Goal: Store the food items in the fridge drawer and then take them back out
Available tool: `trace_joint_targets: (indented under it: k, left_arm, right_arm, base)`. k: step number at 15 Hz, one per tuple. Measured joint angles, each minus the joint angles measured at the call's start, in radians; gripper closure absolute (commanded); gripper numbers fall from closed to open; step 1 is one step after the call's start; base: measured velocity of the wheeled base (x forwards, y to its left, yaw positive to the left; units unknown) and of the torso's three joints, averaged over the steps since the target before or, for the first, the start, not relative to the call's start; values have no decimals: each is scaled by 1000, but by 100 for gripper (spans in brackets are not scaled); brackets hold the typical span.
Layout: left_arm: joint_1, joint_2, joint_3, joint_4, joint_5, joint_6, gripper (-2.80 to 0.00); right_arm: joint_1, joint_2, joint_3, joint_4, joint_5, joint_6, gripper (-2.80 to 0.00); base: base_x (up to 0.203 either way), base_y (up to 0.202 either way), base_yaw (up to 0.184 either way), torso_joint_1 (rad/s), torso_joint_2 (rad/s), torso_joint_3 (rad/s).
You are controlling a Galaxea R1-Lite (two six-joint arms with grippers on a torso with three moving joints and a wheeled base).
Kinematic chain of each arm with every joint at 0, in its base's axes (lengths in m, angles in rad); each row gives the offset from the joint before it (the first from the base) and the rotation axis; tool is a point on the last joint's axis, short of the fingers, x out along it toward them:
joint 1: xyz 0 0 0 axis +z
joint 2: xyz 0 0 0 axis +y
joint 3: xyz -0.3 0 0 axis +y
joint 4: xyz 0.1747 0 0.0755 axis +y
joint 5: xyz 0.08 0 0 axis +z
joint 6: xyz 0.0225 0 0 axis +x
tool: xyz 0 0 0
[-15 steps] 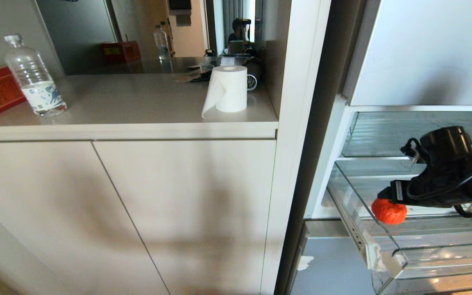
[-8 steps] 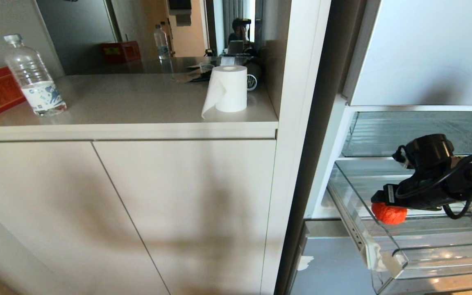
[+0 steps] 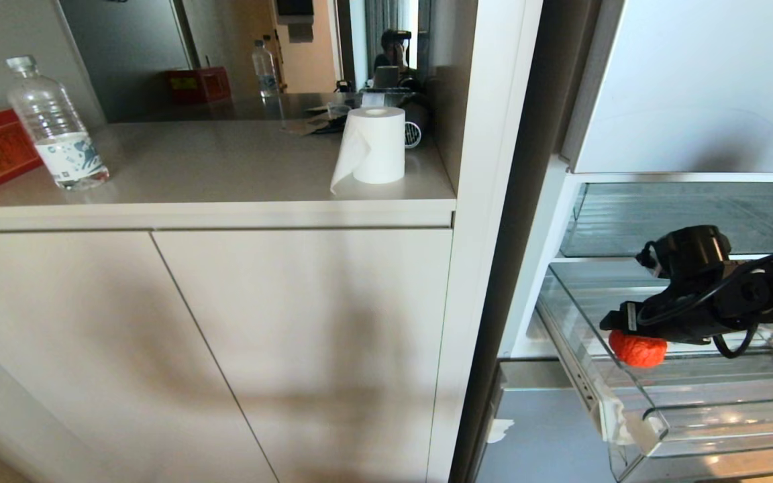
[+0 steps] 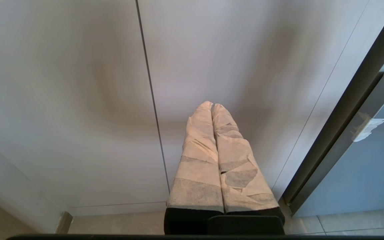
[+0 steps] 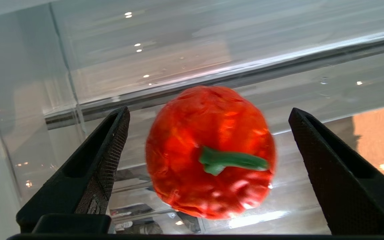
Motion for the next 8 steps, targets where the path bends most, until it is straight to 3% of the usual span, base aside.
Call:
trace_joint_targets:
  k: [5, 6, 7, 8]
  left_arm:
    - [0, 0, 0, 0, 0, 0, 0]
    - [0, 0, 0, 0, 0, 0, 0]
    - [0, 0, 0, 0, 0, 0, 0]
    - [0, 0, 0, 0, 0, 0, 0]
  right_arm:
    - [0, 22, -1, 0, 1, 2, -280]
    - [0, 25, -1, 0, 1, 3, -237]
    - [0, 28, -1, 0, 1, 3, 0]
    - [0, 30, 0, -1, 0, 5, 0]
  base:
    - [0, 0, 0, 0, 0, 0]
    - [0, 0, 0, 0, 0, 0]
    - [0, 0, 0, 0, 0, 0]
    - [0, 0, 0, 0, 0, 0]
